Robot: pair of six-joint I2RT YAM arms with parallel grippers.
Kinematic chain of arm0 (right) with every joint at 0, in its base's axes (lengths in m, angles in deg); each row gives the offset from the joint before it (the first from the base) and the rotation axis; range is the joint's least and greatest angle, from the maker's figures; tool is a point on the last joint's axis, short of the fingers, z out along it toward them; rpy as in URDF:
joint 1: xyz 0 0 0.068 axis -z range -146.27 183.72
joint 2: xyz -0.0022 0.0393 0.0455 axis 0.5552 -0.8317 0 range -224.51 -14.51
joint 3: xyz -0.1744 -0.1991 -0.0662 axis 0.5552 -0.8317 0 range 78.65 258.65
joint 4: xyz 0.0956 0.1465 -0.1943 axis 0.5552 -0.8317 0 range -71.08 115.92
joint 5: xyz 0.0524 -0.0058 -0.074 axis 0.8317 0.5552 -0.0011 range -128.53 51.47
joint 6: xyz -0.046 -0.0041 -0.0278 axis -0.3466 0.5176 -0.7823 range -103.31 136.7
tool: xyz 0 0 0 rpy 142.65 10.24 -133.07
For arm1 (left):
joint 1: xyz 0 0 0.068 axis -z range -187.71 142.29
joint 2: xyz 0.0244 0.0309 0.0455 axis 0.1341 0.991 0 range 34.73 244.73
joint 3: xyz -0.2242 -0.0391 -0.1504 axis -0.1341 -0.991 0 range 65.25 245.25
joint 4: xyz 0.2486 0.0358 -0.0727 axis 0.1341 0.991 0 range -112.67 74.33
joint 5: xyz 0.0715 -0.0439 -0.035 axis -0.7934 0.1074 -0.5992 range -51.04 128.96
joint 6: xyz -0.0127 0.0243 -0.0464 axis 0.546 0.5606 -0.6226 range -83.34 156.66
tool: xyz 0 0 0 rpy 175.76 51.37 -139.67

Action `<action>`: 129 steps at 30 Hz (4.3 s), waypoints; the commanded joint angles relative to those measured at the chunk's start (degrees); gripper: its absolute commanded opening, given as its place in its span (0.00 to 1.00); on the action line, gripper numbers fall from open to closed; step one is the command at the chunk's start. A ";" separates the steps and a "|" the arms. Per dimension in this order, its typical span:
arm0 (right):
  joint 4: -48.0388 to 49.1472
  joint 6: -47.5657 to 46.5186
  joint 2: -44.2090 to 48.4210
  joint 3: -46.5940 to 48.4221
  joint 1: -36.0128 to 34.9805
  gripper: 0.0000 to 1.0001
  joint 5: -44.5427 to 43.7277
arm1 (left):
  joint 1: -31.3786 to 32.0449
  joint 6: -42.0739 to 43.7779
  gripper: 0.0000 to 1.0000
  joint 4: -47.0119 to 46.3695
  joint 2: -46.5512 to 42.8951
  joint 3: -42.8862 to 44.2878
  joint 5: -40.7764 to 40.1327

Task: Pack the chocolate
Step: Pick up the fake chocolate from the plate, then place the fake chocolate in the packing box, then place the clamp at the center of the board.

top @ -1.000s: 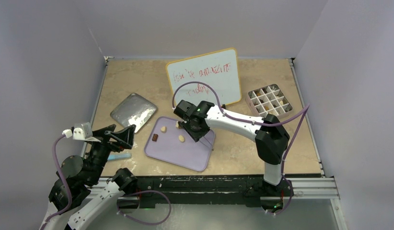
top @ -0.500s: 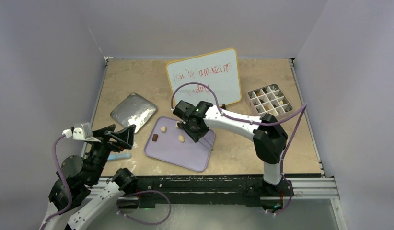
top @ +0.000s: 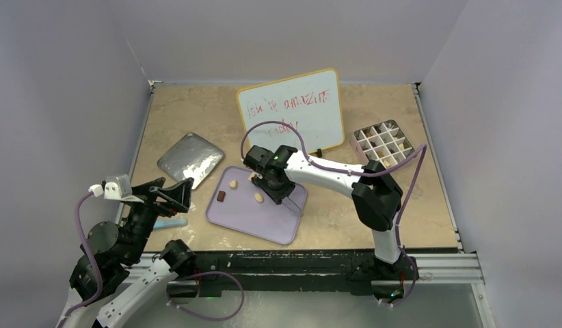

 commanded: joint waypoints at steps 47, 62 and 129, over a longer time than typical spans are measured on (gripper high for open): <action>-3.82 -1.99 19.15 -1.59 46.17 0.16 -8.66 | -0.01 0.27 0.98 -0.72 3.81 0.14 1.01; 0.70 -5.32 11.03 2.04 63.60 0.20 2.11 | 0.03 -0.15 0.99 -0.36 4.01 0.37 1.68; 4.18 22.38 38.62 -36.29 25.03 0.30 -0.75 | -0.03 -0.13 1.00 0.73 10.06 0.43 0.84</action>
